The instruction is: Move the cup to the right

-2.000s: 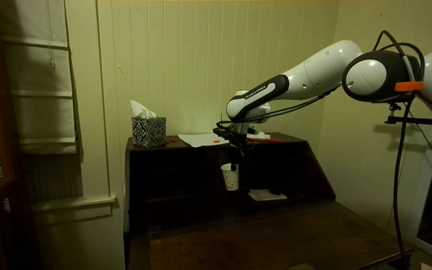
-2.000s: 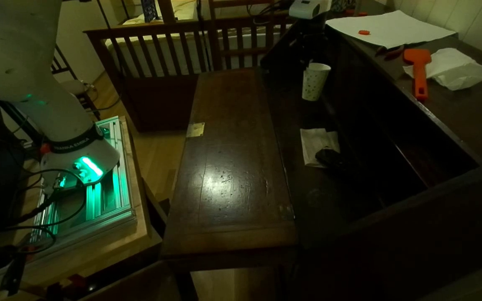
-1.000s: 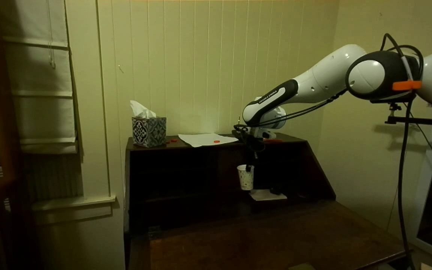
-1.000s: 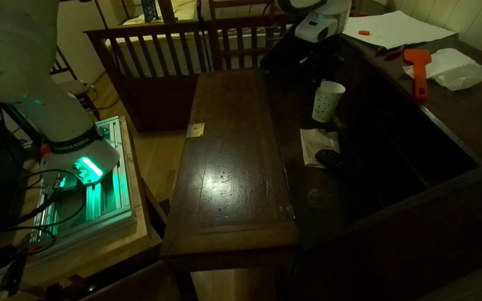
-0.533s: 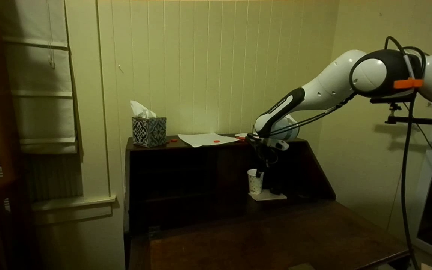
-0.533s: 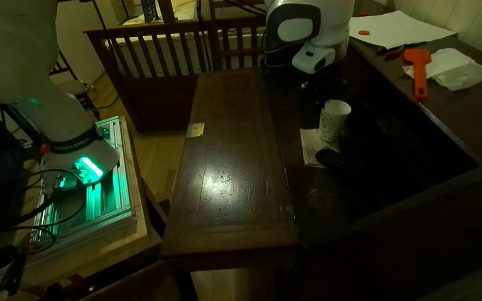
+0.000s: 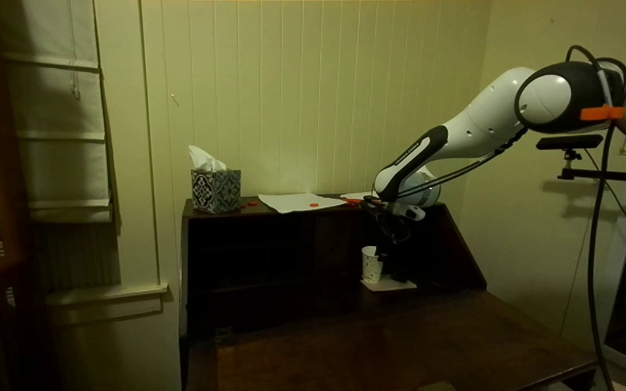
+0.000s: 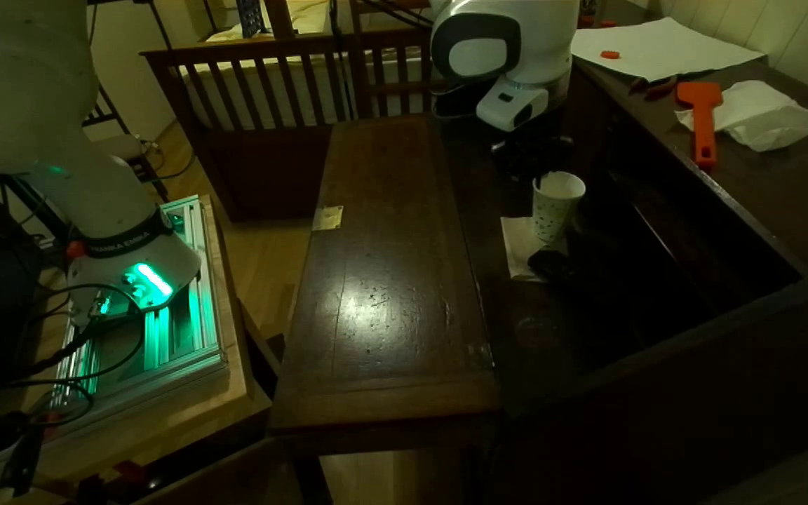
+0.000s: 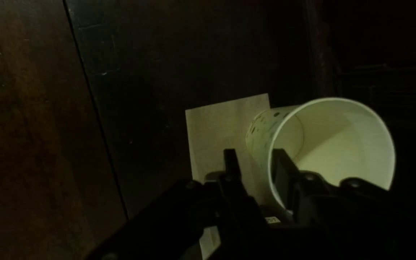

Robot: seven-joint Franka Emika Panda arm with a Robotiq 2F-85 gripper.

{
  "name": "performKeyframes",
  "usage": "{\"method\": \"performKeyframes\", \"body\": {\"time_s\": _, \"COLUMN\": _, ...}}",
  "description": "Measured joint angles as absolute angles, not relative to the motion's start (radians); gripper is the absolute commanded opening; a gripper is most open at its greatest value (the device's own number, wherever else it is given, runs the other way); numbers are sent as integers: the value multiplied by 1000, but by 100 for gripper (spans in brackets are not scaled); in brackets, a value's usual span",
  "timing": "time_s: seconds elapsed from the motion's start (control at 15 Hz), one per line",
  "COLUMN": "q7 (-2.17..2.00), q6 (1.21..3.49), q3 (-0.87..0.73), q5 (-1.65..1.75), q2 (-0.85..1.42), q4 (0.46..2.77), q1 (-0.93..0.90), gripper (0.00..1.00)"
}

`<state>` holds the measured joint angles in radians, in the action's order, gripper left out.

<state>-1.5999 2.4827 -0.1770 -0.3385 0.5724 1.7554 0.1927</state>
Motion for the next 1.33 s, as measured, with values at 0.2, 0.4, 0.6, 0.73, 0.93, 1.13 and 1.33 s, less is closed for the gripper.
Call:
{"method": "performKeyframes", "body": {"time_s": 0.2, "q7": -1592, "q6": 2482, "q3": -186, "q5": -320, "q2": 512, "q4": 1797, "q1": 168, "gripper": 82}}
{"method": "performKeyframes", "body": {"time_s": 0.4, "q7": -1555, "q6": 2414, "q3": -196, "q5": -218, "q2": 416, "q4": 1860, "q1": 127, "gripper": 99}}
{"method": "performKeyframes", "body": {"time_s": 0.6, "q7": -1522, "q6": 2289, "q3": -195, "q5": -120, "q2": 301, "q4": 1932, "q1": 83, "gripper": 100}}
{"method": "performKeyframes", "body": {"time_s": 0.73, "q7": -1471, "q6": 2201, "q3": -180, "q5": -95, "q2": 223, "q4": 1981, "q1": 64, "gripper": 100}}
{"method": "performKeyframes", "body": {"time_s": 0.93, "q7": -1381, "q6": 2057, "q3": -143, "q5": -93, "q2": 107, "q4": 2040, "q1": 47, "gripper": 100}}
{"method": "performKeyframes", "body": {"time_s": 1.13, "q7": -1296, "q6": 1901, "q3": -100, "q5": -91, "q2": -5, "q4": 2080, "q1": 36, "gripper": 100}}
{"method": "performKeyframes", "body": {"time_s": 1.33, "q7": -1224, "q6": 1753, "q3": -60, "q5": -76, "q2": -111, "q4": 2111, "q1": 29, "gripper": 100}}
